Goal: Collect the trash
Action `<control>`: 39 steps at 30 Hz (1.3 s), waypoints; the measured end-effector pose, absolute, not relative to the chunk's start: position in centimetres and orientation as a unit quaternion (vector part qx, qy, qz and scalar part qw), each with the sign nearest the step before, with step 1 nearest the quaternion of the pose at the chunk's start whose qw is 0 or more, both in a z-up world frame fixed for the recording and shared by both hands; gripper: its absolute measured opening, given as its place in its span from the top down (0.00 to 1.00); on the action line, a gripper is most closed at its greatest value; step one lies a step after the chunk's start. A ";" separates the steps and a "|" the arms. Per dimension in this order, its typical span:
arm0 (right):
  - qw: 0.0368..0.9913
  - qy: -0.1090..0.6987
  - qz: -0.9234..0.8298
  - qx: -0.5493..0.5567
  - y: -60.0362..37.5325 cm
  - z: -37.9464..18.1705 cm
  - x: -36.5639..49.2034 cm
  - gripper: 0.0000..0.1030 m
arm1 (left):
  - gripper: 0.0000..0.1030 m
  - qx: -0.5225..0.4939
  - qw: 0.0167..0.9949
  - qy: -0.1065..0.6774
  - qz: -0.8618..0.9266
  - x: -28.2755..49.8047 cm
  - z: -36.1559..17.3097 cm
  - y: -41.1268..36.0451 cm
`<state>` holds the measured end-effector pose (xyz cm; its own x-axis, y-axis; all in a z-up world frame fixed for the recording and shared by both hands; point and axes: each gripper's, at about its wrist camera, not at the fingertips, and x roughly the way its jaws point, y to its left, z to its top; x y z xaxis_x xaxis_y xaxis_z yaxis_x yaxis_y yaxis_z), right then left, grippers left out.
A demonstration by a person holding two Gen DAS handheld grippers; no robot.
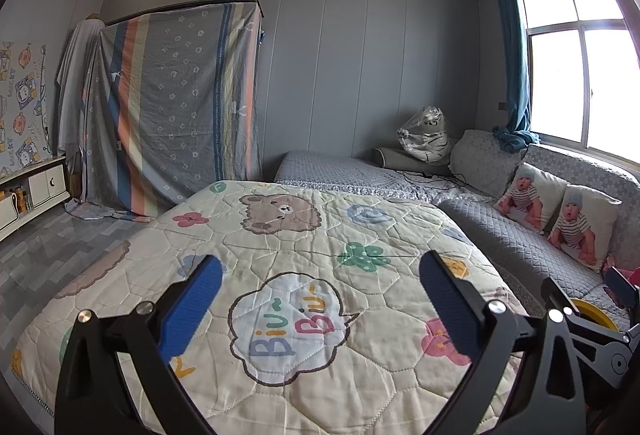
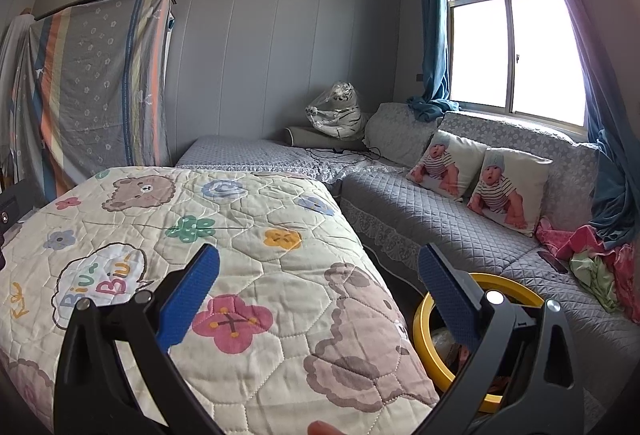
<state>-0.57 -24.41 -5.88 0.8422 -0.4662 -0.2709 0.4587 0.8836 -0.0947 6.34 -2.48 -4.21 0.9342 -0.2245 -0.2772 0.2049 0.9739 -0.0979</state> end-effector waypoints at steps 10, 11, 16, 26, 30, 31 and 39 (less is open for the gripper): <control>0.960 0.147 -0.240 -0.011 -24.5 -5.9 -0.5 0.08 | 0.07 -0.034 0.983 0.146 -0.109 6.4 -4.3 -2.5; 0.960 0.147 -0.239 -0.011 -24.5 -5.9 -0.5 0.08 | 0.08 -0.034 0.983 0.146 -0.109 6.4 -4.4 -2.5; 0.960 0.148 -0.238 -0.009 -24.5 -6.0 -0.4 0.08 | 0.07 -0.032 0.983 0.146 -0.109 6.4 -4.4 -2.6; 0.959 0.153 -0.239 -0.006 -24.4 -6.4 -0.2 0.08 | 0.07 -0.032 0.981 0.154 -0.113 6.6 -4.6 -2.7; 0.959 0.154 -0.239 -0.006 -24.4 -6.4 -0.2 0.08 | 0.08 -0.034 0.981 0.157 -0.110 6.7 -4.8 -2.6; 0.959 0.154 -0.239 -0.006 -24.4 -6.4 -0.2 0.08 | 0.07 -0.035 0.981 0.155 -0.109 6.7 -4.8 -2.5; 0.958 0.156 -0.238 -0.005 -24.4 -6.4 -0.1 0.08 | 0.07 -0.027 0.983 0.148 -0.102 6.5 -4.5 -2.8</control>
<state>-0.14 -24.41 -6.44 0.8375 -0.4587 -0.2971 0.4553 0.8863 -0.0850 6.52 -2.84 -4.54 0.9356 -0.2078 -0.2856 0.1916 0.9779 -0.0840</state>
